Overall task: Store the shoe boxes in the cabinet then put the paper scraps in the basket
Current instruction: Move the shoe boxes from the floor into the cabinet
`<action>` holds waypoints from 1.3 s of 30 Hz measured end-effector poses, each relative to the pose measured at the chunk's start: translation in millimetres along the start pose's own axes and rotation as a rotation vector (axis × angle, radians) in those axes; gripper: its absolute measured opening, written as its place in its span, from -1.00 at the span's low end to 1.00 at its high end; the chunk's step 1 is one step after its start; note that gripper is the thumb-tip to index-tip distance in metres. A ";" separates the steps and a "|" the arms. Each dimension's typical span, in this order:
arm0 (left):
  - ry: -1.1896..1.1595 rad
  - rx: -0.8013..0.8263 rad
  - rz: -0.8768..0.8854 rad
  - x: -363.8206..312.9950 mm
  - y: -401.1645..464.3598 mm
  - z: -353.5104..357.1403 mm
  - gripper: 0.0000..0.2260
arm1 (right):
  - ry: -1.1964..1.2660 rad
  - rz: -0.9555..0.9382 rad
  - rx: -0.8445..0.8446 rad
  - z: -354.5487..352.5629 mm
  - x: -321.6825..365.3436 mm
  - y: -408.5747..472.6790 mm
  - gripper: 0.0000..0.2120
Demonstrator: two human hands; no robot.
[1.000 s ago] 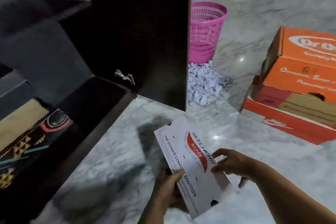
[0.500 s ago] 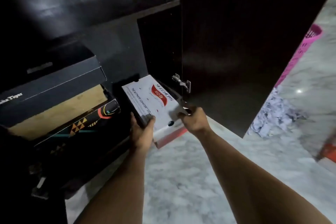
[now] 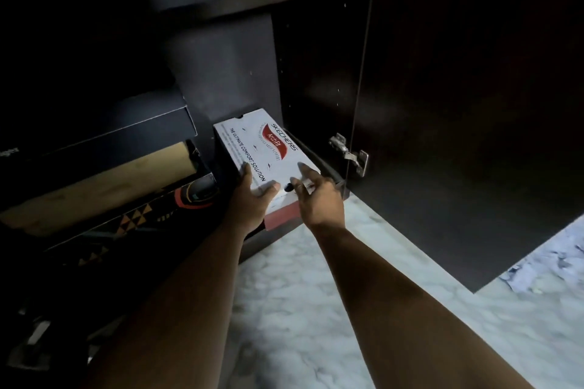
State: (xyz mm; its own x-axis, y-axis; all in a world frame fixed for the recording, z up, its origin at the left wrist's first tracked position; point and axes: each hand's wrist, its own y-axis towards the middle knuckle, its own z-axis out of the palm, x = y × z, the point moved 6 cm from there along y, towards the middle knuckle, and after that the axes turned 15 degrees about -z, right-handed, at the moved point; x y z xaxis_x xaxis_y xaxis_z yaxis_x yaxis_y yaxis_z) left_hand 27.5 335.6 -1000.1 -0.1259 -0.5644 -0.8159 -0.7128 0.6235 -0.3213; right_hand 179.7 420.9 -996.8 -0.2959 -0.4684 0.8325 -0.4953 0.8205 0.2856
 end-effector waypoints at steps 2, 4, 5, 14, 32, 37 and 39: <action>-0.023 0.008 -0.021 -1.7 9.8 0.5 -0.08 | 0.015 0.008 -0.015 5.3 -5.5 10.5 -0.55; 0.001 -0.008 -0.023 -5.5 11.4 2.5 -0.15 | 0.016 0.029 -0.028 6.1 -10.4 16.3 -0.57; 0.009 -0.024 -0.010 -8.8 8.9 3.7 -0.17 | 0.001 0.030 -0.023 5.1 -12.0 18.1 -0.58; -0.151 -0.426 -0.069 -2.7 -53.4 -9.3 -0.57 | 0.209 0.055 -0.004 -16.2 -10.9 -6.4 -0.33; 0.569 0.550 0.188 -12.0 -351.2 318.6 -0.78 | -0.191 0.792 -0.151 -389.7 -100.8 -402.9 -0.41; 0.573 0.814 0.332 -42.0 -513.1 408.1 -0.72 | -0.388 1.054 -0.489 -526.1 -79.1 -588.0 -0.41; 0.589 0.908 0.388 -45.7 -577.1 433.5 -0.74 | -0.455 1.157 -0.653 -560.7 -67.9 -663.1 -0.36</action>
State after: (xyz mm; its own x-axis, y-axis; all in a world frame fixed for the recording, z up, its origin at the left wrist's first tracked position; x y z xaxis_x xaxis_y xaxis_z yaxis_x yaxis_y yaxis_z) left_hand 743.7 236.2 -985.8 -0.7017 -0.2654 -0.6611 0.1747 0.8356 -0.5208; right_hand 986.2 92.4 -976.5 -0.5669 0.6078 0.5561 0.6345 0.7527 -0.1758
